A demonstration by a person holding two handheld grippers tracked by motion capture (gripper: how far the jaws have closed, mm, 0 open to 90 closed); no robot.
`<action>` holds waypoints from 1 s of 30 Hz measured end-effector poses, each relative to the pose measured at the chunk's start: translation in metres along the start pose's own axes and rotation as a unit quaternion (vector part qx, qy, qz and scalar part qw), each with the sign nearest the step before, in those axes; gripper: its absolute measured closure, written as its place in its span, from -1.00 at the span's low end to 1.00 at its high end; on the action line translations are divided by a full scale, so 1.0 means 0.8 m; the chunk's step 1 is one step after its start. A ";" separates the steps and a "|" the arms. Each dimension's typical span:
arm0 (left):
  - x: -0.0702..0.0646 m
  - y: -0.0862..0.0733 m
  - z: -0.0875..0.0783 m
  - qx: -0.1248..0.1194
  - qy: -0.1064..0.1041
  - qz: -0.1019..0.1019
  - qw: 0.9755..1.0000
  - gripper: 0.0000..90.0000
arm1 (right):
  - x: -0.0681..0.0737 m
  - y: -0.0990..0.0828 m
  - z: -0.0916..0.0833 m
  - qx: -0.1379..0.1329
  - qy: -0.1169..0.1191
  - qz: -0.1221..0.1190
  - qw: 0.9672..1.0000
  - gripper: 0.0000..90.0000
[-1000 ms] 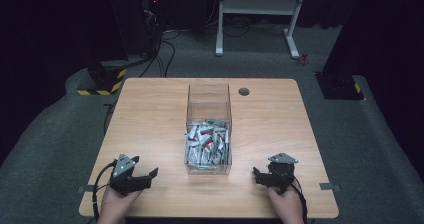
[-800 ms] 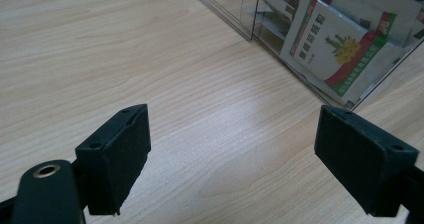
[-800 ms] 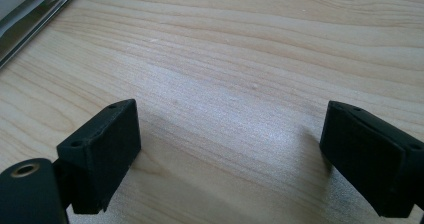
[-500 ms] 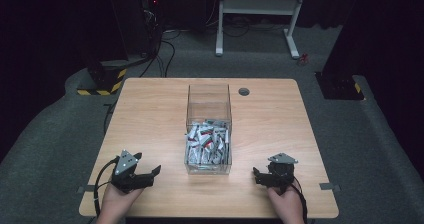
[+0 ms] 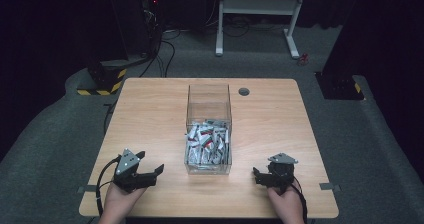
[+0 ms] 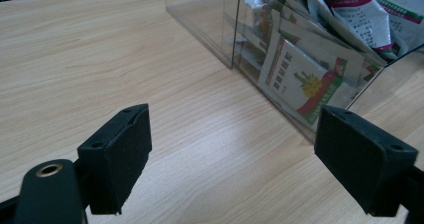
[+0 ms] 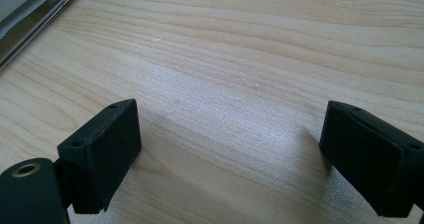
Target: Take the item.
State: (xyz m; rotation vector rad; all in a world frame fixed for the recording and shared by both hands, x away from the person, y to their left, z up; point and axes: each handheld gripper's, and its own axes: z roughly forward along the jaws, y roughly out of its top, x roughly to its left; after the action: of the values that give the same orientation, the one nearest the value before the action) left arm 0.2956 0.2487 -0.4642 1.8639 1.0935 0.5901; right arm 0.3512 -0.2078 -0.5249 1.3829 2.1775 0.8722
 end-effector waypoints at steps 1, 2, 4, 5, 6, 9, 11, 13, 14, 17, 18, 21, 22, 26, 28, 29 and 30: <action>-0.001 0.001 0.000 -0.001 0.000 0.000 1.000 -0.64 | 0.000 0.000 0.000 0.000 0.000 0.000 1.000 -0.79; -0.001 0.002 0.000 -0.003 0.000 0.000 1.000 -0.64 | 0.000 0.000 0.000 0.000 0.000 0.001 1.000 -0.79; -0.002 0.003 0.000 -0.008 -0.002 -0.002 1.000 -0.64 | 0.000 0.000 0.000 0.000 0.000 0.001 1.000 -0.79; -0.002 0.005 -0.001 -0.011 -0.005 -0.004 1.000 -0.64 | 0.000 0.000 0.000 0.001 0.000 0.002 1.000 -0.79; -0.002 0.005 -0.001 -0.011 -0.005 -0.004 1.000 -0.64 | 0.000 0.000 0.000 0.001 0.000 0.002 1.000 -0.79; -0.004 0.008 -0.001 -0.015 -0.006 -0.002 1.000 -0.64 | 0.001 0.000 0.000 0.000 -0.001 0.001 1.000 -0.78; -0.005 0.009 -0.001 -0.015 -0.007 -0.001 1.000 -0.64 | 0.001 0.000 0.000 0.000 -0.001 0.001 1.000 -0.78; -0.007 0.010 -0.001 -0.016 -0.009 -0.003 1.000 -0.64 | 0.001 0.000 0.000 0.000 -0.001 0.001 1.000 -0.78; -0.007 0.011 -0.001 -0.017 -0.009 -0.001 1.000 -0.64 | 0.000 0.000 0.000 -0.001 -0.001 -0.001 1.000 -0.78; -0.009 0.013 0.000 -0.016 -0.007 0.002 1.000 -0.64 | 0.000 0.000 0.000 -0.001 0.000 0.000 1.000 -0.78; -0.009 0.013 0.000 -0.016 -0.007 0.002 1.000 -0.64 | 0.001 0.000 0.000 -0.001 0.000 0.000 1.000 -0.78; -0.011 0.015 0.000 -0.016 -0.010 0.003 1.000 -0.64 | 0.001 0.000 0.000 0.000 0.001 0.000 1.000 -0.78; -0.013 0.017 0.000 -0.016 -0.014 0.004 1.000 -0.64 | 0.001 0.000 0.000 0.000 0.001 0.000 1.000 -0.78; -0.017 0.021 0.001 -0.016 -0.017 0.009 1.000 -0.64 | 0.001 0.000 0.000 0.000 0.001 0.000 1.000 -0.78; -0.019 0.024 0.002 -0.018 -0.020 0.009 1.000 -0.63 | 0.001 0.000 0.000 0.000 0.002 -0.001 1.000 -0.77; -0.021 0.025 0.002 -0.018 -0.021 0.009 1.000 -0.63 | 0.001 0.000 0.000 -0.001 0.001 -0.002 1.000 -0.77; -0.022 0.026 0.002 -0.019 -0.022 0.010 1.000 -0.63 | 0.001 0.000 0.000 -0.001 0.001 -0.003 1.000 -0.77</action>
State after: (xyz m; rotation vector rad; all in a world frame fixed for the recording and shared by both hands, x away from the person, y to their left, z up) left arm 0.2977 0.2281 -0.4464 1.8484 1.0283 0.5743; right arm 0.3507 -0.2074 -0.5248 1.3737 2.1810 0.8738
